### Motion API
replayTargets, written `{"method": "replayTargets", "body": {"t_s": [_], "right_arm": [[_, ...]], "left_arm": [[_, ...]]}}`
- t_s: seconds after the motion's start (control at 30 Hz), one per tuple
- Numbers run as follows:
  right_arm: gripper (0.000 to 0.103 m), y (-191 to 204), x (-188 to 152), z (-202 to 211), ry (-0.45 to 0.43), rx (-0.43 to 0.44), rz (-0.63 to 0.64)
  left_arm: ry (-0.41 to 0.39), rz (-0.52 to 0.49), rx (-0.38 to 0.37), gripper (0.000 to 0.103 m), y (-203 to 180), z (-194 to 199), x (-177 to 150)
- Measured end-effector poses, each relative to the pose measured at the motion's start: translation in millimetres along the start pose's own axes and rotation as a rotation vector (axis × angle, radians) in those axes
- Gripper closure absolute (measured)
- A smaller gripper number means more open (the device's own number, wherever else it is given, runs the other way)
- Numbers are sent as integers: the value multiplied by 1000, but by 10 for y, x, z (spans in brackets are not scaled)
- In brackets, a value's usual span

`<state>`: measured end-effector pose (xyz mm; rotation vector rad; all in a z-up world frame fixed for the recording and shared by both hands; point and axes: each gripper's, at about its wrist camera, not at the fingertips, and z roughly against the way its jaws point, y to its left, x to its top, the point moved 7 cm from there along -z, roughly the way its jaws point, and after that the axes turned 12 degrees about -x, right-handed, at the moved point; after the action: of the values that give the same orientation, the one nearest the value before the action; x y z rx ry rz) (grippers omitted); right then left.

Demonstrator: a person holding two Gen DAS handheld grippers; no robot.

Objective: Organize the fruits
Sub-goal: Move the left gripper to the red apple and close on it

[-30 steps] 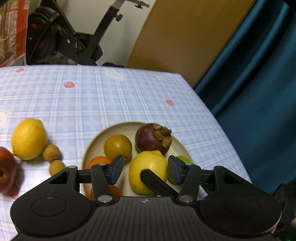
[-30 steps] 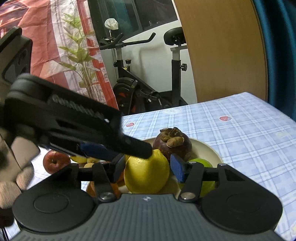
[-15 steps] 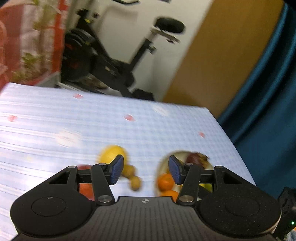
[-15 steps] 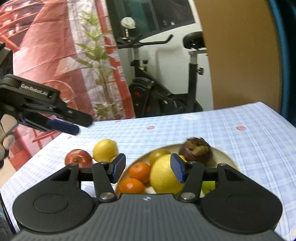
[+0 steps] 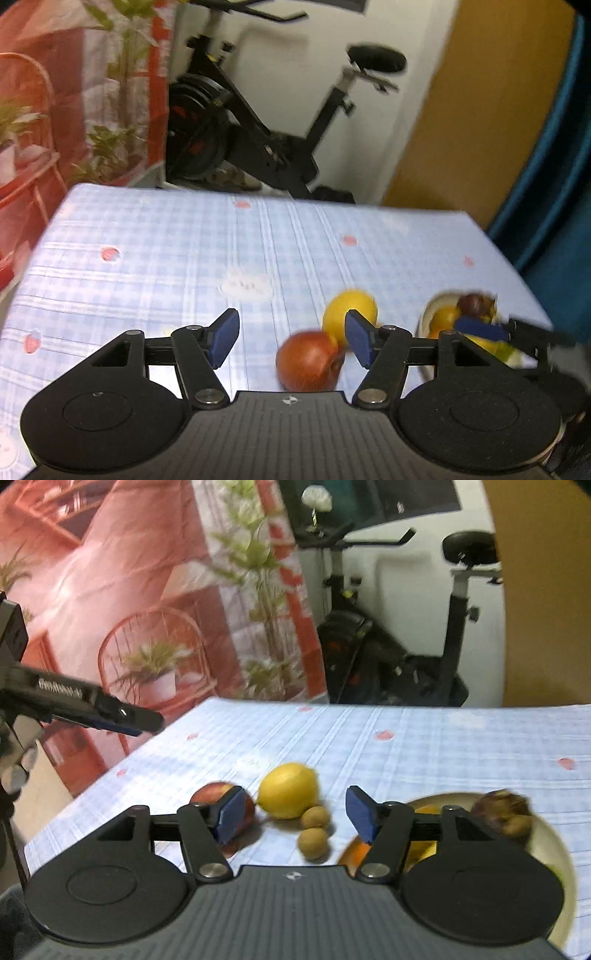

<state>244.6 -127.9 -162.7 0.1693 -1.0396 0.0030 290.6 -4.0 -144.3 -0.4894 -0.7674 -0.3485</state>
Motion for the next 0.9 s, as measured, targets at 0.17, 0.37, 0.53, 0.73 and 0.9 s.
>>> {"method": "replayTargets", "body": {"t_s": [0.17, 0.37, 0.53, 0.73, 0.9], "right_arm": [[35, 309, -116, -202, 67, 18, 37], [34, 737, -241, -501, 122, 68, 135], [33, 919, -319, -794, 163, 72, 190], [32, 903, -368, -937, 180, 51, 158], [32, 830, -379, -946, 187, 57, 111]], "left_arm": [[8, 28, -77, 34, 75, -198, -125], [0, 76, -122, 33, 133, -335, -217], [-15, 124, -144, 33, 233, -450, -213], [-13, 170, -182, 33, 286, -587, -253], [12, 164, -205, 34, 246, -639, -317]]}}
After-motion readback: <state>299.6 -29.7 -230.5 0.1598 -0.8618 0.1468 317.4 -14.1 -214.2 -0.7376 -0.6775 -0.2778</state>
